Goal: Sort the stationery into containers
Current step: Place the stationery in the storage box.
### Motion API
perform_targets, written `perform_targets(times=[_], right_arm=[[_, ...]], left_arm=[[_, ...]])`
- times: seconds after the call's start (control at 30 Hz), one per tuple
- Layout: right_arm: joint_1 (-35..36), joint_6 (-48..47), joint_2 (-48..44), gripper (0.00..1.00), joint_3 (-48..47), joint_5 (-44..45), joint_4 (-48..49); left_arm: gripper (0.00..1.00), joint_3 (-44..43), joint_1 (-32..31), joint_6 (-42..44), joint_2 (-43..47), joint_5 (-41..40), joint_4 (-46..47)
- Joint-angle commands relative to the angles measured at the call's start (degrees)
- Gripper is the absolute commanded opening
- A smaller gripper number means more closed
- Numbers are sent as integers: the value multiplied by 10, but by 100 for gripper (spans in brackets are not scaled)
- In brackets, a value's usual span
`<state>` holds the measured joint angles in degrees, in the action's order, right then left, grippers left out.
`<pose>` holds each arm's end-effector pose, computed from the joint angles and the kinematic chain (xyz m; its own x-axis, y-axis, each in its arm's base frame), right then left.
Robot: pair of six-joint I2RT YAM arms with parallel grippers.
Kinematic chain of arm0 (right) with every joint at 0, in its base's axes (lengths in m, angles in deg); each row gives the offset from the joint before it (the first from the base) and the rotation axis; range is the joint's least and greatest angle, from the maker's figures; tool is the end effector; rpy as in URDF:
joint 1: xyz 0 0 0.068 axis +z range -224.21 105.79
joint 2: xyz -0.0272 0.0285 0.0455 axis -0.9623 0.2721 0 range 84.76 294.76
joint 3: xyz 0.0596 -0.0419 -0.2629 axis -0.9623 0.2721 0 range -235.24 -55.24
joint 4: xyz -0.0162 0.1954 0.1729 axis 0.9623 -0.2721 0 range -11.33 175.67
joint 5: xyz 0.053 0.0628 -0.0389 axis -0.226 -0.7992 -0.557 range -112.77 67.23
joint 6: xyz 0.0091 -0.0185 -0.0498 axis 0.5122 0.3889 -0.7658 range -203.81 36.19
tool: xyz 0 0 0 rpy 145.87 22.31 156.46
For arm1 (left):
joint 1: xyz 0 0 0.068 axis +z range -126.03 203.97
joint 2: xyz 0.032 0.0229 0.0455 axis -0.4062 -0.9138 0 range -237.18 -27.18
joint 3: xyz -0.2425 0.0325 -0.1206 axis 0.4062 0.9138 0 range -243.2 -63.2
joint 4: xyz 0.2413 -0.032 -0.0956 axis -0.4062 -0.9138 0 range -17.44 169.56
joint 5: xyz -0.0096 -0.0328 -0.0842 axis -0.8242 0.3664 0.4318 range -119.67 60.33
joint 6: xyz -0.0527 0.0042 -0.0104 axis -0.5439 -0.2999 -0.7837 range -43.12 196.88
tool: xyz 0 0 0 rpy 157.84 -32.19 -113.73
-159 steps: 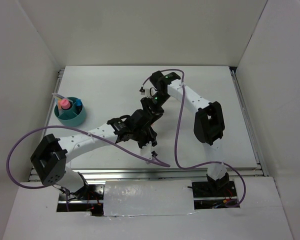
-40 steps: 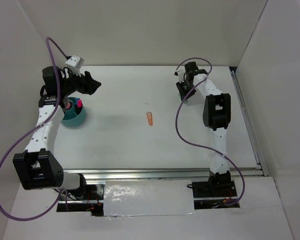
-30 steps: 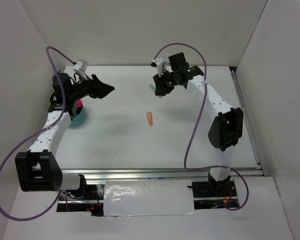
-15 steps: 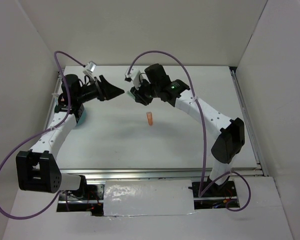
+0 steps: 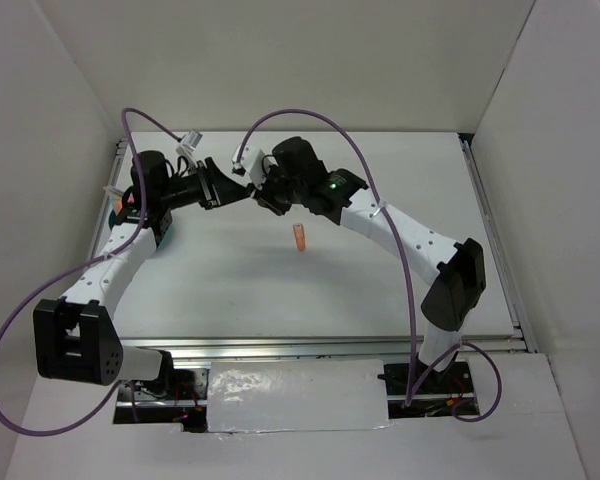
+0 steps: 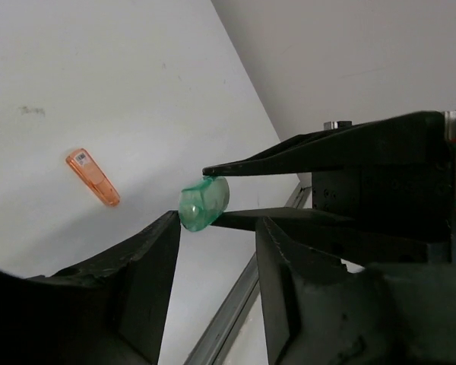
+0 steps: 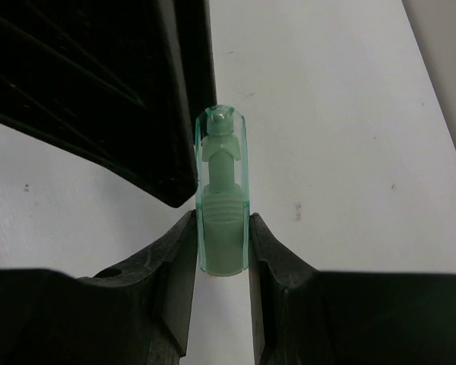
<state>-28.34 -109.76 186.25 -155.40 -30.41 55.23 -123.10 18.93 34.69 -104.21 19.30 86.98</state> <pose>0.2833 0.2989 0.3690 0.0161 -0.6063 -0.7951 -0.8708 0.3822 -0.3091 0.3049 -0.0538 0.3394 -0.6606 -0.3845 -0.6448 0.4786 0.4460 -0.7563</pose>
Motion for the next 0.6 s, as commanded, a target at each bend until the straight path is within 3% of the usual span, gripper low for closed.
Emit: perform_targets(times=[0.0, 0.13, 0.17, 0.27, 0.3, 0.33, 0.37, 0.47, 0.53, 0.57], right_arm=[[15, -14, -33, 0, -1, 11, 37], [22, -16, -41, 0, 1, 9, 39], [25, -16, -42, 0, 2, 9, 39], [26, -13, -49, 19, 12, 6, 42], [26, -9, -51, 36, 13, 7, 42], [26, -3, -54, 42, 21, 9, 42], [24, 1, -57, 48, 26, 9, 42], [16, 19, -71, 57, 56, 2, 54], [5, 42, -77, 68, 73, 8, 64], [-6, 54, -77, 71, 76, 7, 57]], left_arm=[[55, -19, -6, 8, -7, 6, -7], [37, -7, -3, -3, 4, 6, 7], [27, 1, -1, -5, 8, 7, 10], [11, 22, 14, -17, 31, 10, 27], [6, 27, 31, -20, 39, 10, 23], [0, 35, 43, -17, 56, 10, 6], [0, 39, 48, -14, 66, 9, -6], [0, 42, 143, 33, 105, 5, -94], [0, 17, 176, 116, 129, 3, -164], [0, 5, 213, 191, 135, 0, -252]])
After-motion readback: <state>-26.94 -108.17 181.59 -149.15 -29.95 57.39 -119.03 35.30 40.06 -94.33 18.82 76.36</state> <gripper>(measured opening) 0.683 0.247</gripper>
